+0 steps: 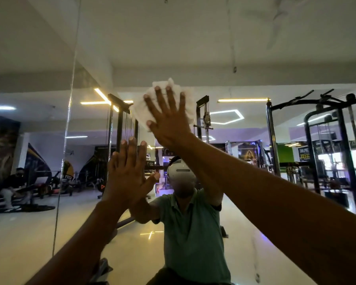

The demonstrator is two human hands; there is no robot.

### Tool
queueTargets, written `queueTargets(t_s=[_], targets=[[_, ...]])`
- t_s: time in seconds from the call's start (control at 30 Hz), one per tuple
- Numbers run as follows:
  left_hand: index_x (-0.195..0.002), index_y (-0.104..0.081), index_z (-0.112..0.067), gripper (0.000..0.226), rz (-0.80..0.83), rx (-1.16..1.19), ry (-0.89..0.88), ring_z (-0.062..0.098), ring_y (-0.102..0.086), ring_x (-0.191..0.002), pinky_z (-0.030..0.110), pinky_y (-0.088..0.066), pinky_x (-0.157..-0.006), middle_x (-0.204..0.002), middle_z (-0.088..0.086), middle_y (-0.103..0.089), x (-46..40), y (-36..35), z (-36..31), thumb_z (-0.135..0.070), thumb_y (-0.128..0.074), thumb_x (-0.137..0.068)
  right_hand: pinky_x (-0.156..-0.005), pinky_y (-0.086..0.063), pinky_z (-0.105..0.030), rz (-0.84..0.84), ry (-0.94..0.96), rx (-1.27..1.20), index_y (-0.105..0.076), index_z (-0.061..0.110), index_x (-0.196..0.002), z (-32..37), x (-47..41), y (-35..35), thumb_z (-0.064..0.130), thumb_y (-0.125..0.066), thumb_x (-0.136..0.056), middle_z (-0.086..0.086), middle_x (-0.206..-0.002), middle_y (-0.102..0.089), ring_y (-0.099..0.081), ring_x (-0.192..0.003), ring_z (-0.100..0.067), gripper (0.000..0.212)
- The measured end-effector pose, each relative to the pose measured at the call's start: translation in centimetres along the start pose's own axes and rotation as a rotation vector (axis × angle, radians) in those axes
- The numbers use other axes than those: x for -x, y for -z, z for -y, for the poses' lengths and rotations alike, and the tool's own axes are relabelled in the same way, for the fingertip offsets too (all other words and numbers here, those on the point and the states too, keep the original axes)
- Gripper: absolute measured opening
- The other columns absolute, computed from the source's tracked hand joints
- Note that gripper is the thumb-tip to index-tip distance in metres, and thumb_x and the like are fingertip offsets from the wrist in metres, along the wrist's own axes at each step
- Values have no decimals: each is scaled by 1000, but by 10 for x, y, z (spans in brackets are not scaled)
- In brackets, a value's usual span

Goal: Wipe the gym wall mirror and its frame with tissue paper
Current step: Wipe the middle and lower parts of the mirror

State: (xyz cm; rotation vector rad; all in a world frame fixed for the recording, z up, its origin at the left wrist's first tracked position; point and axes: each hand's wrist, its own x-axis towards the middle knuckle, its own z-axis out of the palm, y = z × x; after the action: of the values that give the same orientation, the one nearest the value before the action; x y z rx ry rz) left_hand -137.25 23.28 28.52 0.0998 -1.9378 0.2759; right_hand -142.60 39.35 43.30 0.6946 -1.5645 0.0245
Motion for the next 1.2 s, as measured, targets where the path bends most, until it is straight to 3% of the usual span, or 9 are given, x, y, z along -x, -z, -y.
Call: queueTargets(t_s=[0.13,0.33,0.5,0.67,0.8,1.0,1.1,1.2], targets=[[-165,7,-23,99,-5,-12,-40,33,13,-159,53,-1,-124,-171,11,19,2,3,7,-83,-16,-91,-126,2,-63,30,170,-5,-9,27,-168,-33,30,1,56,-22,-108,-12,-175,0,5,-161,-37,68],[-165,7,-22,101,27,-17,-69,35,9,-159,53,-1,-123,-172,12,16,4,8,12,-86,-12,-89,-125,-2,-67,80,-48,-23,-2,30,-168,-143,92,24,55,-21,-106,-9,-176,6,11,-161,-34,70],[-166,4,-18,100,28,-24,-52,39,8,-158,54,2,-122,-172,17,12,3,5,5,-82,-14,-91,-124,8,-69,24,-222,-32,-2,24,-168,-83,61,18,61,-16,-102,-12,-174,11,10,-160,-41,77],[-166,2,-20,98,-6,-52,-85,40,0,-158,48,2,-122,-172,19,5,2,1,13,-82,-15,-92,-123,1,-69,31,-4,-36,-4,25,-168,1,3,6,59,-23,-107,-12,-175,4,8,-160,-40,73],[-162,18,-26,96,3,-38,-89,36,9,-159,54,-2,-123,-171,14,16,2,-2,18,-82,-15,-92,-127,7,-61,68,199,-46,-6,27,-168,-38,24,8,50,-21,-111,-8,-176,0,7,-161,-34,63],[-164,15,-23,97,13,8,-71,39,7,-158,60,-8,-123,-171,16,15,2,-2,12,-83,-9,-91,-126,1,-65,115,48,-42,9,35,-165,-170,121,30,56,-18,-105,-5,-174,6,7,-162,-33,69],[-163,16,-23,96,11,13,-71,39,10,-158,60,-3,-122,-171,18,15,2,-2,8,-82,-8,-92,-124,2,-68,81,-91,-49,4,30,-167,-129,101,21,58,-18,-105,-8,-175,8,9,-161,-36,72],[-161,22,-26,94,7,6,-77,35,16,-157,54,5,-123,-170,14,22,3,-2,10,-82,-7,-91,-125,4,-67,57,-12,-25,-2,26,-168,-61,50,11,56,-21,-107,-8,-175,3,7,-161,-37,70]])
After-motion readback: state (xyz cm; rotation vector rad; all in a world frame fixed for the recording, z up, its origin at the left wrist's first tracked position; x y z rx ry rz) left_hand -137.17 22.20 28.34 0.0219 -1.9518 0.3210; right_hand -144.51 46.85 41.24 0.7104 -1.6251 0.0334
